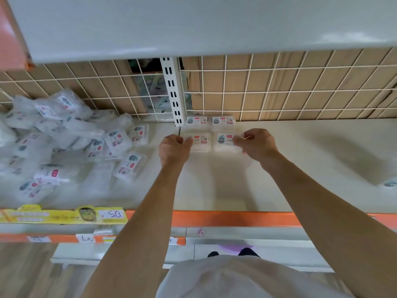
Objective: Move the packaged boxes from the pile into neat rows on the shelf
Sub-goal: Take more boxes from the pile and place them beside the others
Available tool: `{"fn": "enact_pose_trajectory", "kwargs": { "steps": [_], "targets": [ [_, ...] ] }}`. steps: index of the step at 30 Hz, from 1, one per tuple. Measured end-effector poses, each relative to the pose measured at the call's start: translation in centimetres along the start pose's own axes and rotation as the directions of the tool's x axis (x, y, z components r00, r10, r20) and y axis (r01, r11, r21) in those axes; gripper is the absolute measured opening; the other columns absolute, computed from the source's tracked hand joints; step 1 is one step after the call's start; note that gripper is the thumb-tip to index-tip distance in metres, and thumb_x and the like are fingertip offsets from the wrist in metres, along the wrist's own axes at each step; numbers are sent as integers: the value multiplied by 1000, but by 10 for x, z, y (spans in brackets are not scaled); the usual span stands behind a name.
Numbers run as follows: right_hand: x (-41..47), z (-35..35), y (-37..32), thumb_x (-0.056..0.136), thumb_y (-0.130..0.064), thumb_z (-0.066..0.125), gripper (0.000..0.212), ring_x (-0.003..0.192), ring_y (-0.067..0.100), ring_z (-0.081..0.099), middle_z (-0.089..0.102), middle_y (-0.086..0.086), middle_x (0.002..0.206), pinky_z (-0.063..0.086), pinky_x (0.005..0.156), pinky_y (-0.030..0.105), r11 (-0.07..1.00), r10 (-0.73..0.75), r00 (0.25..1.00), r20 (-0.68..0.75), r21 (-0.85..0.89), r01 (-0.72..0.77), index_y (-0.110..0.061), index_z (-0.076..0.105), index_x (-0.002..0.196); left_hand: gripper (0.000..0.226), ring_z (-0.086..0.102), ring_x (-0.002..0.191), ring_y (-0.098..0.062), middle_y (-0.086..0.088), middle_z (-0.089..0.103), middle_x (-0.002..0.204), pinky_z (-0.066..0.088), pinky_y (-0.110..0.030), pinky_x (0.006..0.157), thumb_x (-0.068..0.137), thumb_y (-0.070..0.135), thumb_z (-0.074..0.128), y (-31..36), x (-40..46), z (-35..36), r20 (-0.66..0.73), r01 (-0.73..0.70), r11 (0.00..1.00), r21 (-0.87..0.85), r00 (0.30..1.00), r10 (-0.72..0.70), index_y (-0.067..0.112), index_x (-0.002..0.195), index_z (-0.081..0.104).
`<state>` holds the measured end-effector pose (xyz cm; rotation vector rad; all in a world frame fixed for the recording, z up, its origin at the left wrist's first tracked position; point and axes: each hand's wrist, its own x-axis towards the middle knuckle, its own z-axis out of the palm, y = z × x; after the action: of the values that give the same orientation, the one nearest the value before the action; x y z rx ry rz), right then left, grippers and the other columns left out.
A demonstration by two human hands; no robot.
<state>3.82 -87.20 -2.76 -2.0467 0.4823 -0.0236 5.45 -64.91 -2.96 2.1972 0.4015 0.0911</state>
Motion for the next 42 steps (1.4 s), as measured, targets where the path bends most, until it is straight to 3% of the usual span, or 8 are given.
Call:
{"fn": "enact_pose_trajectory", "kwargs": {
  "steps": [7,11,16,24,28,31,36,42],
  "targets": [
    [7,8,-5,85,-35,76,32,69,22,63,73,19,85,47,56,27,999,-3,1000,-2,-32,3,-3,75,83,30,60,76,-15,1,70,87,40,-19,57,90,38,69,4,15,1,0,-42,999,31,999,42,11,102,76],
    [6,10,-8,83,-33,77,36,65,22,58,72,24,85,57,66,43,1000,-22,999,-41,-13,21,3,74,86,28,61,74,-14,0,70,85,41,-19,55,90,37,69,3,20,3,-8,-60,998,22,998,61,11,98,75],
    [3,13,-9,83,-29,78,32,74,34,69,73,18,82,59,72,46,998,-58,995,-78,11,59,3,74,89,30,63,79,-16,-1,72,88,45,-22,65,90,39,69,-1,22,5,-19,-86,996,12,996,86,11,98,74],
    [3,20,-13,83,-32,79,28,77,22,69,72,4,87,61,70,38,998,-63,991,-122,22,67,-8,75,97,29,60,72,-15,2,66,78,43,-18,56,88,38,71,2,24,2,7,-96,995,8,995,96,10,93,74],
    [3,20,-14,86,-26,77,20,64,6,58,65,-3,81,44,47,12,999,-52,992,-119,10,53,-8,70,90,28,65,77,-20,1,67,80,52,-26,67,87,39,72,2,26,1,27,-83,997,1,996,83,11,91,73],
    [6,21,-16,86,-26,77,27,60,5,55,62,-4,75,41,42,12,999,-34,992,-124,-13,33,-1,72,95,27,65,73,-20,-7,73,82,50,-25,61,88,37,70,4,27,0,67,-83,996,26,995,81,10,88,73],
    [6,24,-17,85,-29,77,37,71,16,62,67,6,101,40,44,13,1000,-17,990,-140,13,19,-7,66,113,28,55,59,-9,-2,66,71,41,-20,51,89,35,69,9,30,-2,105,-43,998,54,994,37,7,88,72],
    [-4,15,-20,95,-39,59,36,88,21,61,69,9,107,45,55,20,999,-1,992,-125,-45,-5,-7,67,108,34,64,92,-22,-1,69,96,53,-32,82,92,45,61,11,27,-5,125,-51,994,93,991,39,13,102,68]
  ]
}}
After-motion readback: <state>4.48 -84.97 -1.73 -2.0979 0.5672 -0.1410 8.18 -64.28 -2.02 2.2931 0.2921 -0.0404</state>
